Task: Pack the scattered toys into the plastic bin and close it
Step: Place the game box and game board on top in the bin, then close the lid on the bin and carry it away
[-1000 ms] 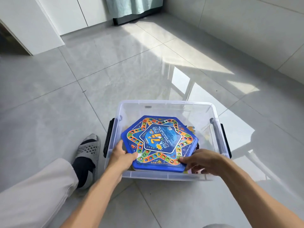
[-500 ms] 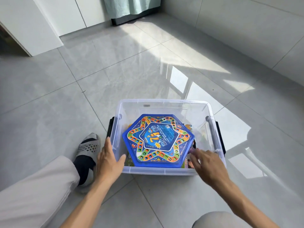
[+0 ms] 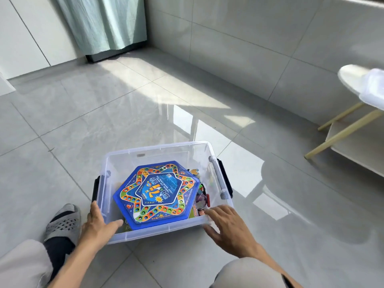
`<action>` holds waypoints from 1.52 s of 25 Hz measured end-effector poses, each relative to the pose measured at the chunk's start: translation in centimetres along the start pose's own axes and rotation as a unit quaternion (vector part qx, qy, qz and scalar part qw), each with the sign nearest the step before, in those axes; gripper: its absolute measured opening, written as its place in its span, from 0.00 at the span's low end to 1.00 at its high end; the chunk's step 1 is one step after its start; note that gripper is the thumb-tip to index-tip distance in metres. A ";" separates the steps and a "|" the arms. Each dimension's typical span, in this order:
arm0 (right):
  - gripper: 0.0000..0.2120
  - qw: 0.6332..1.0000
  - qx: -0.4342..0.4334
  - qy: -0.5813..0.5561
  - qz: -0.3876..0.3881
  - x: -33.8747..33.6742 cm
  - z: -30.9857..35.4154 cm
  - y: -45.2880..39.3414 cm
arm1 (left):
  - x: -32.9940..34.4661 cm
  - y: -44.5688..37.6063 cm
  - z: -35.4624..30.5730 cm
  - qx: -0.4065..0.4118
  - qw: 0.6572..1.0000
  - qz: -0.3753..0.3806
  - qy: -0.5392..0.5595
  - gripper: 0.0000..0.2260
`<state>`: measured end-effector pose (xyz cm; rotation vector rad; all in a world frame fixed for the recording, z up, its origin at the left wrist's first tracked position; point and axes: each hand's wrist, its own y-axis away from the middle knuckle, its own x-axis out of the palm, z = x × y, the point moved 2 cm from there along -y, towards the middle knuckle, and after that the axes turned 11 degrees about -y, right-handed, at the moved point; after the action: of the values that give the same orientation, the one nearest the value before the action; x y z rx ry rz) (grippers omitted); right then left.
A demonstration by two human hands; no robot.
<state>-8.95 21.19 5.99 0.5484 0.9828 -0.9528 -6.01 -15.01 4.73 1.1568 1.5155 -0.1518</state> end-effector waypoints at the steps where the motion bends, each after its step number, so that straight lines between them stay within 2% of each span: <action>1: 0.17 1.000 0.001 -0.003 -0.001 -0.6 -0.3 0.4 | -0.1 0.1 -0.4 0.001 1.000 0.024 0.011 0.45; 4: 0.21 0.999 0.042 -0.012 -0.017 -3.3 -1.1 1.3 | -0.7 1.4 -2.0 -0.022 0.996 0.082 -0.002 0.46; 6: 0.22 0.996 0.077 -0.014 -0.043 -6.2 -1.7 2.3 | -1.4 3.0 -4.8 -0.019 0.994 0.016 -0.104 0.43; 8: 0.22 0.991 0.115 -0.024 -0.067 -9.6 -2.8 3.7 | -1.6 4.9 -9.3 0.075 0.985 -0.075 -0.139 0.37; 9: 0.21 0.987 0.135 -0.030 -0.085 -11.4 -3.4 4.6 | -1.3 6.2 -11.9 0.144 0.979 -0.086 -0.118 0.36; 12: 0.20 0.970 0.194 -0.049 -0.137 -16.3 -4.8 7.6 | -0.1 10.8 -19.2 0.292 0.952 -0.072 -0.056 0.34; 15: 0.20 0.959 0.217 -0.055 -0.175 -20.1 -5.3 10.5 | 0.7 15.7 -24.9 0.383 0.920 -0.072 -0.032 0.32; 19: 0.22 0.941 0.239 -0.064 -0.230 -25.6 -4.6 13.6 | 0.8 21.8 -29.7 0.466 0.882 -0.069 -0.020 0.32; 24: 0.23 0.916 0.271 -0.077 -0.285 -30.3 -4.8 15.4 | 0.8 26.1 -32.7 0.518 0.852 -0.074 -0.005 0.31; 28: 0.24 0.892 0.314 -0.082 -0.313 -33.2 -8.9 14.3 | 2.0 26.0 -35.1 0.522 0.850 -0.066 -0.020 0.32; 32: 0.26 0.872 0.355 -0.078 -0.329 -35.2 -17.2 11.2 | 4.4 23.3 -43.2 0.523 0.844 -0.072 -0.091 0.35; 35: 0.29 0.858 0.397 -0.051 -0.322 -36.9 -25.4 7.8 | 7.0 20.9 -51.7 0.529 0.843 -0.052 -0.085 0.37; 38: 0.30 0.843 0.447 0.052 -0.295 -39.1 -32.0 4.7 | 9.2 18.7 -58.2 0.547 0.833 -0.019 -0.081 0.37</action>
<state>-27.77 64.22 25.16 1.1139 0.7618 -1.9897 -30.95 37.67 25.41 1.9195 1.2630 -1.2431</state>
